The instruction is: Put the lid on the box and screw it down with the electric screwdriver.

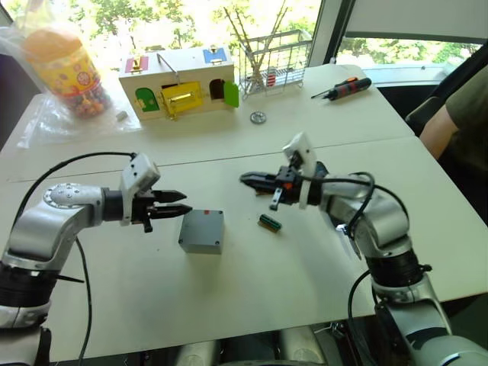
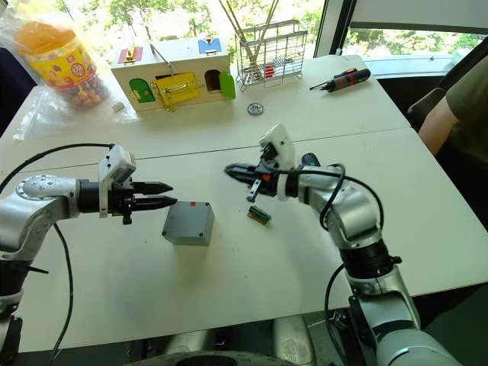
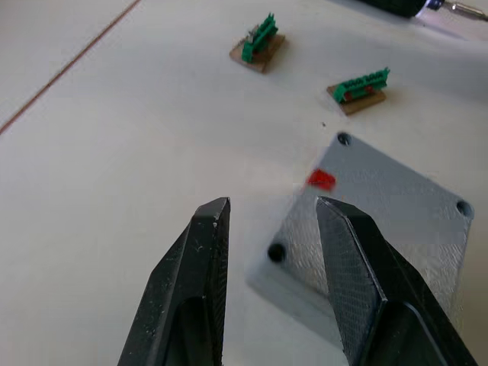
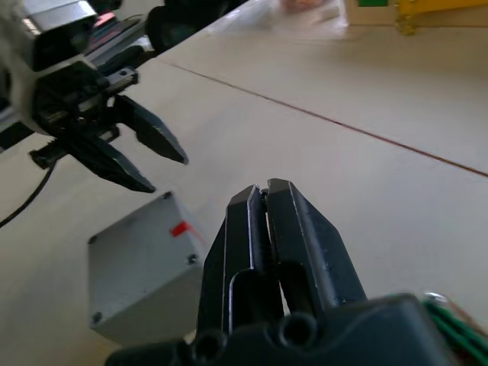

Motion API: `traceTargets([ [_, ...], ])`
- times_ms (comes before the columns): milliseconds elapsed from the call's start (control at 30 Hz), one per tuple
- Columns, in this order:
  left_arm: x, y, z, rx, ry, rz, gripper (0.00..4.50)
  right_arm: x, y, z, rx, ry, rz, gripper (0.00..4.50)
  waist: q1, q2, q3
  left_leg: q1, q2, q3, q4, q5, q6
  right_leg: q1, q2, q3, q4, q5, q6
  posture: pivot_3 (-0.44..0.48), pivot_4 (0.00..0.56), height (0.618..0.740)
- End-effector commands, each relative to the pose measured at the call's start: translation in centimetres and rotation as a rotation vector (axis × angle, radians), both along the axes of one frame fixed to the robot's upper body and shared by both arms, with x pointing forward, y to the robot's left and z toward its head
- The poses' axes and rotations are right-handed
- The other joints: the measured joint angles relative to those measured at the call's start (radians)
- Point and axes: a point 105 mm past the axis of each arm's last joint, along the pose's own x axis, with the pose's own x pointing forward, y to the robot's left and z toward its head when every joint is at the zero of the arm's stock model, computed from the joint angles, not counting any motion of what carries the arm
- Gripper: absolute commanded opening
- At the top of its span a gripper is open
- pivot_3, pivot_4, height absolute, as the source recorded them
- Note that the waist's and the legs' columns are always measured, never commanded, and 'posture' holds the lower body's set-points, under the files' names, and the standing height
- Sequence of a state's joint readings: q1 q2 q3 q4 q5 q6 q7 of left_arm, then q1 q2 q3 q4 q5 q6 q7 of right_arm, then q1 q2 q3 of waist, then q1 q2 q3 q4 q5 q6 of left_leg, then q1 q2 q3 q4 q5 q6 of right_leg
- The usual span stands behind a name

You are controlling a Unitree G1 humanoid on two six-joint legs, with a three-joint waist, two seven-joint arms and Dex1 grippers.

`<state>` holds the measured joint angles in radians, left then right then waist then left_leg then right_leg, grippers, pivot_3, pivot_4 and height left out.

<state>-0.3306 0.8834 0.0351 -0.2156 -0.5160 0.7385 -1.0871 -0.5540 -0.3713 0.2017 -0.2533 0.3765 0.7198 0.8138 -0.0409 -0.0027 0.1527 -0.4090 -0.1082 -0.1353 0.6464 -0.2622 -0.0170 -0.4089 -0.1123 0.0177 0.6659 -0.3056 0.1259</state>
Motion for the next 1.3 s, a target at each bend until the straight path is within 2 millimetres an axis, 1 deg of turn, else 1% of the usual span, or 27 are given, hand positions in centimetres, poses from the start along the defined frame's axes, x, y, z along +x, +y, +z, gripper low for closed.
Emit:
traceTargets([
  [33,-1.2,0.2,0.9,0.000,-0.011,-0.020,1.80,-1.9,2.0,-0.6,0.000,0.002,0.084,0.09,0.005,0.000,0.000,0.000,0.000,0.000,0.001,0.000,0.000,0.001,0.000,0.000,0.000,0.000,0.000,0.000,0.150,0.740],
  [100,-1.6,0.2,0.7,-0.001,-0.002,-0.016,1.80,-2.4,2.5,-1.3,-0.003,0.022,0.102,0.09,0.009,0.000,0.000,0.000,-0.001,0.000,0.002,0.000,0.000,0.001,0.000,0.000,0.000,0.000,0.000,0.000,0.150,0.740],
  [300,-1.9,-0.4,0.5,-0.013,0.004,-0.014,1.80,-2.5,2.3,-1.9,-0.021,0.033,0.106,0.09,0.025,0.000,0.000,0.000,-0.001,0.000,0.002,0.000,0.000,0.001,0.000,0.000,0.000,0.000,0.000,0.000,0.150,0.740],
  [867,-1.5,-1.1,0.1,-0.011,0.000,-0.032,1.80,-1.1,1.1,-2.2,-0.024,0.033,0.030,0.09,0.024,0.000,0.000,0.000,0.000,0.000,0.002,0.000,0.000,0.001,0.000,0.000,0.000,0.000,0.000,0.000,0.150,0.740],
  [1167,-1.3,-1.2,0.0,-0.008,-0.006,-0.040,1.80,-1.0,0.8,-2.8,-0.031,0.047,0.016,0.09,0.023,0.000,0.000,0.000,0.000,0.000,0.001,0.000,0.000,0.001,0.000,0.000,0.000,0.000,0.000,0.000,0.150,0.740],
  [1300,-1.2,-1.3,-0.2,-0.008,-0.008,-0.040,1.80,-1.2,1.1,-3.3,-0.039,0.064,0.032,0.09,0.024,0.000,0.000,0.000,0.000,0.000,0.002,0.000,0.000,0.001,0.000,0.000,0.000,0.000,0.000,0.000,0.150,0.740],
])
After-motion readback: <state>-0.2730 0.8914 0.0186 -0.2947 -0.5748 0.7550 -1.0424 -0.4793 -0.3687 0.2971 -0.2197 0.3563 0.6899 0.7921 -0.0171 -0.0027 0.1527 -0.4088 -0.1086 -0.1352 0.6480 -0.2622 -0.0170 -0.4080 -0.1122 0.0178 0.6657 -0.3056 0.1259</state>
